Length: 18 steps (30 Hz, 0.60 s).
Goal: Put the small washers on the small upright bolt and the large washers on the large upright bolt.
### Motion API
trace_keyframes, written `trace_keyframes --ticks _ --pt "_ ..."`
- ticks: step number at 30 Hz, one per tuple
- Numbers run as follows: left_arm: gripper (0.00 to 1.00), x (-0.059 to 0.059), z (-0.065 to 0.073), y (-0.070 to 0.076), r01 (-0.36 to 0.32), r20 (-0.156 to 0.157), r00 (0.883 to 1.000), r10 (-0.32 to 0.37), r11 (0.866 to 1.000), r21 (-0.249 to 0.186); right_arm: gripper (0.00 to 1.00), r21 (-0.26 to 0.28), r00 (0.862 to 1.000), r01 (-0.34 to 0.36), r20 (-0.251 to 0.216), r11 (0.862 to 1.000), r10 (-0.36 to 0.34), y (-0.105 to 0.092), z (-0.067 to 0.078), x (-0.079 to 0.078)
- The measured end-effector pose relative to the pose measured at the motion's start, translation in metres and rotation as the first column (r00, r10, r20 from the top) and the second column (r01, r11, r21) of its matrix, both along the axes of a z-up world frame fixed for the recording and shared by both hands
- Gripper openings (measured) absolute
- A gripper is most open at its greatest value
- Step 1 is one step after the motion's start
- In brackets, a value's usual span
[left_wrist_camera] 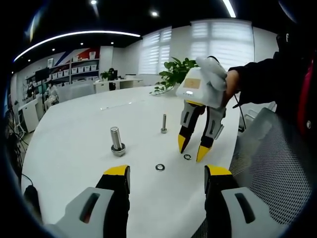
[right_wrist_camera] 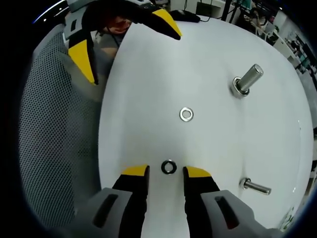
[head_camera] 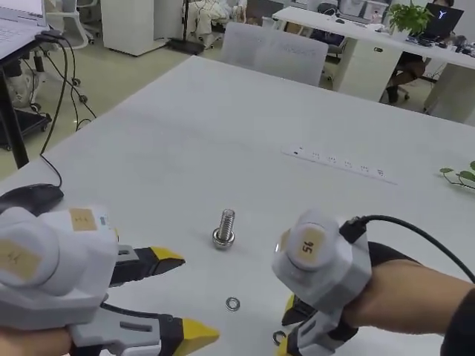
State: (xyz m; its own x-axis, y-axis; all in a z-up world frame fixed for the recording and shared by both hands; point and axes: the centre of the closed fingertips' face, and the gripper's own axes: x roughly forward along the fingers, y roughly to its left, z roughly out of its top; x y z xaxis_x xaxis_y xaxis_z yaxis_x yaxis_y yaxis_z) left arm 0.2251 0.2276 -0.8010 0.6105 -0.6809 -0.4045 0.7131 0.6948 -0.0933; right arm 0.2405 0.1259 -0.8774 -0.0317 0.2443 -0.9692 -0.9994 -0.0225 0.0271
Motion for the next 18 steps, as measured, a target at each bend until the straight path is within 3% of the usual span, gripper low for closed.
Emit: trace_keyframes --ticks 4,18 --pt "0.6 -0.0001 0.0001 -0.0001 0.0 0.001 1.0 0.0 1.0 0.0 0.24 -0.016 0.999 -0.023 0.041 1.0 0.023 -0.0005 -0.0009 0.0036" --pt "0.59 0.0 0.0013 -0.0017 0.003 0.003 1.0 -0.003 1.0 -0.002 0.21 -0.023 0.999 -0.031 0.04 0.999 0.031 0.0 -0.0003 0.0023"
